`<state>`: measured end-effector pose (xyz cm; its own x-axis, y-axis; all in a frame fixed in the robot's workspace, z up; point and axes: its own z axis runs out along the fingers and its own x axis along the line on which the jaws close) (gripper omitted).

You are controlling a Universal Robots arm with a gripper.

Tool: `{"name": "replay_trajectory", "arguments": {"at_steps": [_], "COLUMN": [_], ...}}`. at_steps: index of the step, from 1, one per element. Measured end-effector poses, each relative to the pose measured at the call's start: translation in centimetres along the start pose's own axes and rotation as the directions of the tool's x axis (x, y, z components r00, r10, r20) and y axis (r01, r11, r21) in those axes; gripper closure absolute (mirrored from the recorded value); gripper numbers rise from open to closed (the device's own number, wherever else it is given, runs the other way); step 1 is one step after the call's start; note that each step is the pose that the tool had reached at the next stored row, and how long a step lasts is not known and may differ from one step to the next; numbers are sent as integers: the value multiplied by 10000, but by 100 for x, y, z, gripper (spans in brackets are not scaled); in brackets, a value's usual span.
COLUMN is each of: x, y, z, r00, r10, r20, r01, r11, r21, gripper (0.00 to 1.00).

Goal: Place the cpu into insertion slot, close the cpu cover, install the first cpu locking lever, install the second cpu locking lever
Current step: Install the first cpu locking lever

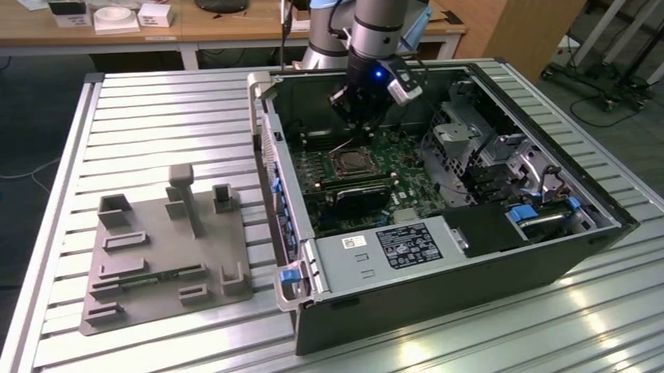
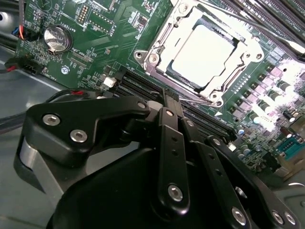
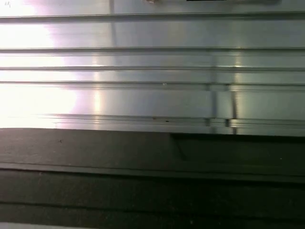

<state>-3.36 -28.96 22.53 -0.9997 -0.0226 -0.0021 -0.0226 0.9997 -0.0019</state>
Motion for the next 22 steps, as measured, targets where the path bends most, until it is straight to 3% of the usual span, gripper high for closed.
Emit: {"name": "replay_trajectory", "arguments": {"at_steps": [13,22], "x": [0,-12], "y": [-20,-1], "z": [30,154], "r00": [10000,10000], "r10": [-29,-28], "r20": [0,-1], "r01": [29,28], "r11": [10000,10000], "r21": [-2,-1], "gripper": [90,90]}}
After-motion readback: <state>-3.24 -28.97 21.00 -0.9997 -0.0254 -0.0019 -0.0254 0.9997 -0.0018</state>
